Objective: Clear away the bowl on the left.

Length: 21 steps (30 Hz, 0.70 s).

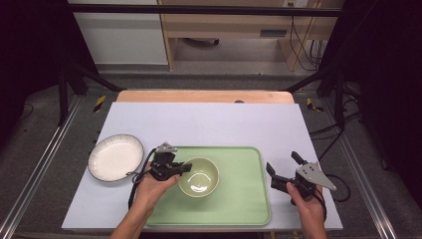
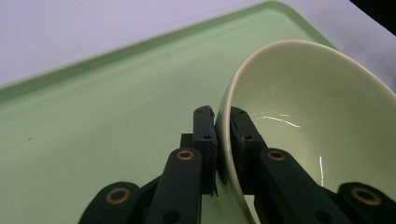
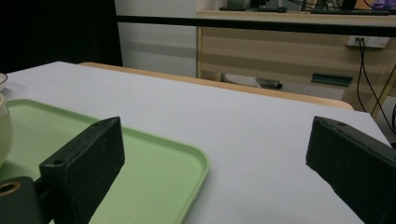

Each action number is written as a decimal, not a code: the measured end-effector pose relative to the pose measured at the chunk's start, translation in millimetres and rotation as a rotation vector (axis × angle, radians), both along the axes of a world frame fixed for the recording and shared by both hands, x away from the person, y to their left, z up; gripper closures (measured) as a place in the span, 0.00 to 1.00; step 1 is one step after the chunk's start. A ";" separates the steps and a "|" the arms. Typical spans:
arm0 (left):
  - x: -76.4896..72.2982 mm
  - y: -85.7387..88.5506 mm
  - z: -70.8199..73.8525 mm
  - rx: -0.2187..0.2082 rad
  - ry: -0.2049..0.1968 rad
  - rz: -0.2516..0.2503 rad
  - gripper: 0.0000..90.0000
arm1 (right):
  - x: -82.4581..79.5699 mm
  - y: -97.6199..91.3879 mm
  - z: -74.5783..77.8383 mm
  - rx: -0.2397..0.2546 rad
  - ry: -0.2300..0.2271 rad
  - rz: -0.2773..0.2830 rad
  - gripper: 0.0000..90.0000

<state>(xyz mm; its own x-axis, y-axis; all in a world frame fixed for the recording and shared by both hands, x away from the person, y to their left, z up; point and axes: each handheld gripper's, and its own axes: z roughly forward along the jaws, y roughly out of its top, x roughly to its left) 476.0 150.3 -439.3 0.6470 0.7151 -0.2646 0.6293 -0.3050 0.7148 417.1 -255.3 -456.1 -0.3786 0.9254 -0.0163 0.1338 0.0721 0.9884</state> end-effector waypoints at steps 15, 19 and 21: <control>0.9 -0.9 -3.9 0.005 0.011 -0.003 0.92 | -0.2 0.1 0.1 0.001 0.001 0.002 0.05; 1.2 -1.3 -5.9 0.008 0.017 -0.001 0.92 | -0.1 0.1 0.0 0.001 0.001 0.002 0.05; 1.4 -1.5 -7.0 0.010 0.020 0.000 0.92 | 0.0 0.0 0.0 0.001 0.000 0.000 0.05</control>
<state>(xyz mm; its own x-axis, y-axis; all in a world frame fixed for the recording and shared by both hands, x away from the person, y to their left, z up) 477.4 148.8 -446.3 0.6417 0.7178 -0.2702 0.6434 -0.3120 0.6991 417.1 -255.4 -456.1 -0.3789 0.9253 -0.0155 0.1337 0.0713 0.9884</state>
